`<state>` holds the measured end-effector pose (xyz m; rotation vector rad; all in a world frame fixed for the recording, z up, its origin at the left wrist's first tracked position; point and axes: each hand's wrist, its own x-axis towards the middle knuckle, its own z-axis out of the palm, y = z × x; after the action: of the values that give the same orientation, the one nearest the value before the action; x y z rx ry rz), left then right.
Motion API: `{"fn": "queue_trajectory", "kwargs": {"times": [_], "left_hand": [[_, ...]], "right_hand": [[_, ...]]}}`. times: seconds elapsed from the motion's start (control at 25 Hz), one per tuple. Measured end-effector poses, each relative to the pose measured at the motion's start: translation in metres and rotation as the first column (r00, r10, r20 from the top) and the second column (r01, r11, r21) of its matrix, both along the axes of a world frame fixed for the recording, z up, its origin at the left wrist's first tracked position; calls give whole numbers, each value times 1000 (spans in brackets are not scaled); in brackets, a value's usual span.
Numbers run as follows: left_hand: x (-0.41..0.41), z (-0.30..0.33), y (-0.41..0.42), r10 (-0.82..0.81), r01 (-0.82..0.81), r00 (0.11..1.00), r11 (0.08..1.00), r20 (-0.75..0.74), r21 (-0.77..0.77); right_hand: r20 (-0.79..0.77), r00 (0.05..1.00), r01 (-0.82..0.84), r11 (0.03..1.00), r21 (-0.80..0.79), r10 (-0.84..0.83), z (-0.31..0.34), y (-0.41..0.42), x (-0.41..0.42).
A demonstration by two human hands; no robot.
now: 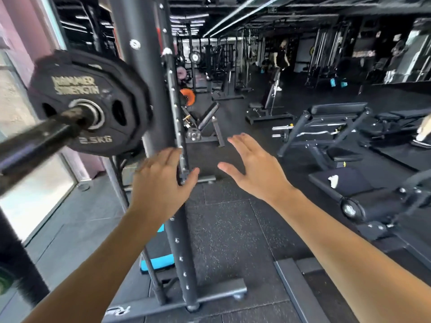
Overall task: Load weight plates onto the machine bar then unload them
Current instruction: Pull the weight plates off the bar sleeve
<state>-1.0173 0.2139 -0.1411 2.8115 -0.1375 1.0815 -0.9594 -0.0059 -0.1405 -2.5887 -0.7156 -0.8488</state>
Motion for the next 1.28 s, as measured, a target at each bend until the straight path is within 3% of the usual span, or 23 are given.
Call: {"fn": "queue_trajectory", "kwargs": {"times": [0.12,0.44,1.28], "left_hand": [[17,-10,-38,-90,92,996,992,-22,85],[99,-36,-101,-130,144,987,977,-99,154],[530,-101,-157,-81,113,926,991,-369,67]], "right_hand": [[-45,998,53,999,-7,-54,-13,-51,6],[-135,985,110,994,-15,-111,-52,-116,68],[-417,904,109,994,3,-98,-121,-178,497]]}}
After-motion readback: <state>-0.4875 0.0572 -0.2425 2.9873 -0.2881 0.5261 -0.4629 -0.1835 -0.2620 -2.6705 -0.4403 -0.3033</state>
